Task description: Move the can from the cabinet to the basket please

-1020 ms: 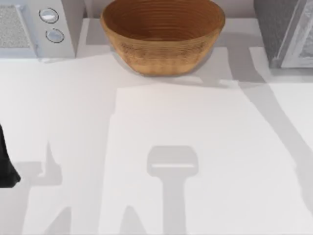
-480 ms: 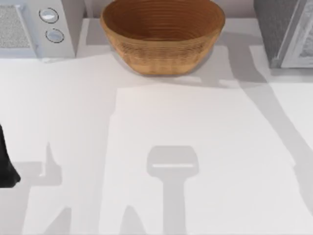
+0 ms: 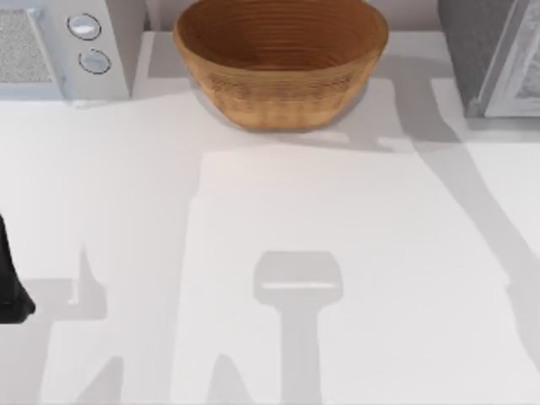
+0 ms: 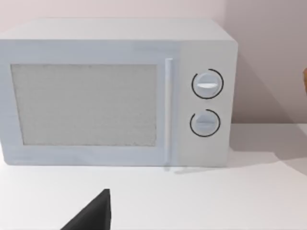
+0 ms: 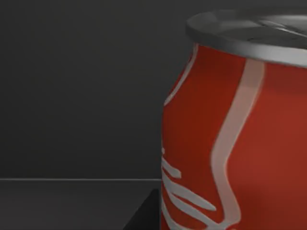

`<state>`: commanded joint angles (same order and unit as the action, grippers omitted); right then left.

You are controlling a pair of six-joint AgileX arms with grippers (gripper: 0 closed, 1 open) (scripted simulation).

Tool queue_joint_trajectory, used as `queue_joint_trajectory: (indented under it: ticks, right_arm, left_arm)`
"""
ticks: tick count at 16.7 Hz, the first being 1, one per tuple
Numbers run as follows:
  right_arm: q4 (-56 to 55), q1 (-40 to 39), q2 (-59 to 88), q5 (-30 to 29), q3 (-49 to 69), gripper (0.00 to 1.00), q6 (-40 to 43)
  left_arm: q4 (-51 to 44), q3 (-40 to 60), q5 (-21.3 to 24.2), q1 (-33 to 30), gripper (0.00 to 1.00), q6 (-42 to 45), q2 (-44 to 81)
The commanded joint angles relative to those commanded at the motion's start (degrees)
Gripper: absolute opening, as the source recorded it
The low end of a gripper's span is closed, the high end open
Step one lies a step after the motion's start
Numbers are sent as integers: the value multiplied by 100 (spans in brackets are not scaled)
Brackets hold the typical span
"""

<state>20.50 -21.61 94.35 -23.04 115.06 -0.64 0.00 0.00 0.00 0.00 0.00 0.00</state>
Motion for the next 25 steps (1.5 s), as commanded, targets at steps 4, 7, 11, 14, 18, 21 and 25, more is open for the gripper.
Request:
queue_joint_trajectory:
  ticks: [4,7,11,14,18,21,25]
  right_arm:
    - [0,0,0,0,0,0,0]
    - [0,0,0,0,0,0,0]
    - [19,-23,-22,-18,6,0,-7]
    - [412,-419,-383,-413,121,0,-7]
    - [1360,-1481,-1043,-1455,247,0,-6]
    - [2021,-2183,-1623,-2149,339,0,-3]
    - [2208,-2370,-1797,-2336,377,0,-3]
  left_arm:
    - [0,0,0,0,100,0,0]
    - [0,0,0,0,100,0,0]
    - [0,0,0,0,100,0,0]
    - [0,0,0,0,100,0,0]
    - [0,0,0,0,100,0,0]
    - [0,0,0,0,100,0,0]
    - [0,0,0,0,100,0,0]
